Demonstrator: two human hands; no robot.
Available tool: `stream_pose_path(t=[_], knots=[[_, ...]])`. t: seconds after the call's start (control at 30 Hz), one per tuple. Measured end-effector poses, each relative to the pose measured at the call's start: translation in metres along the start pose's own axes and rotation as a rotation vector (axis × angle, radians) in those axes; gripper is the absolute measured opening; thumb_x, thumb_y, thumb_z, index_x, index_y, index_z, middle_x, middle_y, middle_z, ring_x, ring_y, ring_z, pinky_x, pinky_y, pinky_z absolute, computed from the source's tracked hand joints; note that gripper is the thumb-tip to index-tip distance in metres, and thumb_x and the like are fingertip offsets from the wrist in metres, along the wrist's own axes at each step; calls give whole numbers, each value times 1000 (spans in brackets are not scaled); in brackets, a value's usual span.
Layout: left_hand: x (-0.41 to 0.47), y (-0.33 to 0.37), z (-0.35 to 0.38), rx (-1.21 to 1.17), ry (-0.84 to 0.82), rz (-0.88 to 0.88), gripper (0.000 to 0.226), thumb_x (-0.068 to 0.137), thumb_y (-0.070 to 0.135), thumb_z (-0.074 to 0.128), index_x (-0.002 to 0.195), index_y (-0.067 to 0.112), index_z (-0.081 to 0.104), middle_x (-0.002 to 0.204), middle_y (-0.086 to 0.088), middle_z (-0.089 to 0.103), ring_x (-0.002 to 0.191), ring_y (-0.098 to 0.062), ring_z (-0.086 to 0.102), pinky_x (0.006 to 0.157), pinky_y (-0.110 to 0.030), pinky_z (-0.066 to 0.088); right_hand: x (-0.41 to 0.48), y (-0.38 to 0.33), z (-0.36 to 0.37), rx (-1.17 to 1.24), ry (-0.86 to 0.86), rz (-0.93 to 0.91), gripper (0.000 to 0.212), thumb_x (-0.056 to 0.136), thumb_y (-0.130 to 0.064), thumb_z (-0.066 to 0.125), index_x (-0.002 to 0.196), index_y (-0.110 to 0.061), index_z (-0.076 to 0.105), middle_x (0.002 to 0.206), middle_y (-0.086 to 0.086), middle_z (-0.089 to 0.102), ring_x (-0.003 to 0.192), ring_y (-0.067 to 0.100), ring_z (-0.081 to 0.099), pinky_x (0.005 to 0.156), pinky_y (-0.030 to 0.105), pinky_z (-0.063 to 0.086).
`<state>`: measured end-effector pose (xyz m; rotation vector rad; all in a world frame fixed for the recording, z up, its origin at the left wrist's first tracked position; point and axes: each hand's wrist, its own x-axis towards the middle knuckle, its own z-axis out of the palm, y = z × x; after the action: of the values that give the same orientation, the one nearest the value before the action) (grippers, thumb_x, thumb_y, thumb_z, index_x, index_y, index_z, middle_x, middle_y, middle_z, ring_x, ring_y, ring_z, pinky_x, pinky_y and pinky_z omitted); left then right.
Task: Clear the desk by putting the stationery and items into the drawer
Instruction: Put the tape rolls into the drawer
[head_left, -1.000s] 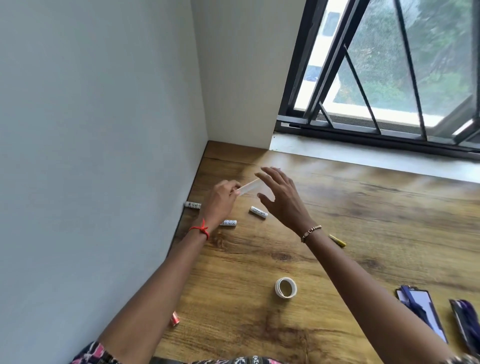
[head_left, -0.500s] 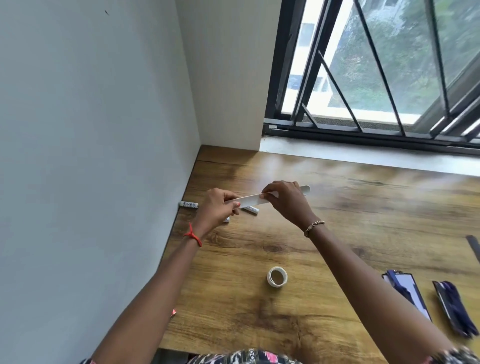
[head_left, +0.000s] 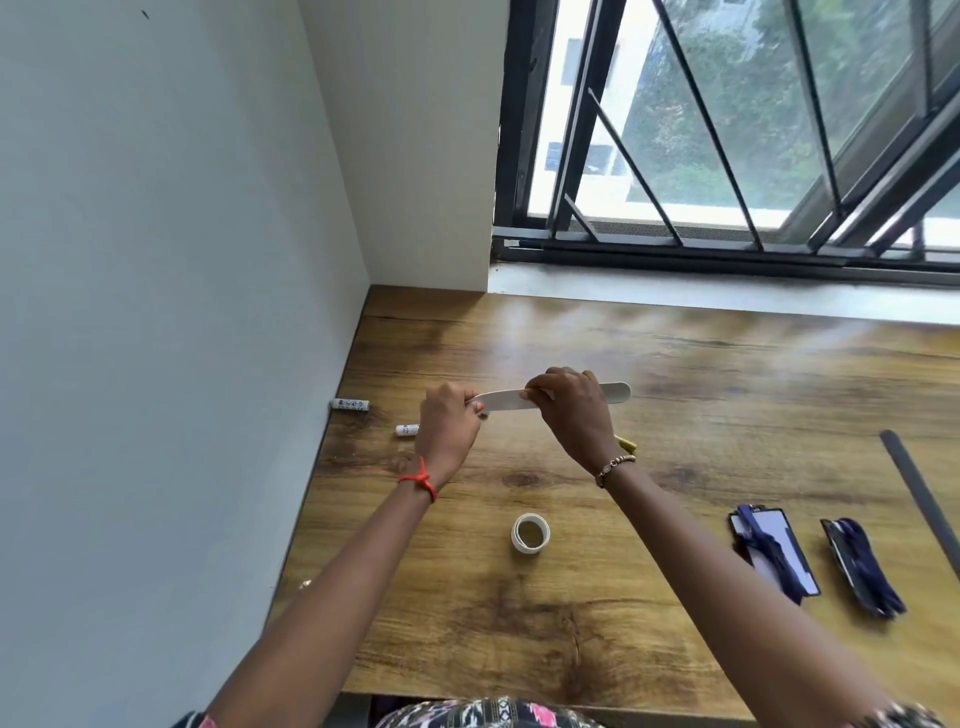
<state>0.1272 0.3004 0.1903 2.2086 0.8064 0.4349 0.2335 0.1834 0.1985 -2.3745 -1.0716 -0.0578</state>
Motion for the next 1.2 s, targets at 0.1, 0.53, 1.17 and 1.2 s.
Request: stream_pose_path(t=[0.1,0.53,1.17,1.2], knots=[[-2,2,4,-6,10,21,16,85,-1,57,84,-2,73,72,-15,70,60,-19,60,50,-26,42,-3,1,2,-9,20,4,18,88,-21,60,87,-10,73,85,5,70,84,23,60,72,26,25],[5,-18,-30,-852,-517,-419,26,89,9,55,103,-12,60,84,-16,66,66,-16,70,53,-22,57,-14,34,-19,466,-128,188,6,77,-8,72,79,-4,75,79,7,73,73,12,65,66,17,47],[-1,10,-4,-1001,-534,-444,34,93,26,51,111,-1,58,114,-17,60,95,-23,64,77,-29,58,-5,11,-15,533,-90,92,14,72,-15,78,79,-4,75,70,-1,63,60,0,56,56,10,40],[-2,9,-3,-1017,-541,-452,33,92,24,52,112,-2,58,112,-16,61,94,-23,64,78,-28,57,-7,11,-12,514,-88,84,15,71,-15,78,80,-4,75,73,0,61,62,2,55,57,11,40]])
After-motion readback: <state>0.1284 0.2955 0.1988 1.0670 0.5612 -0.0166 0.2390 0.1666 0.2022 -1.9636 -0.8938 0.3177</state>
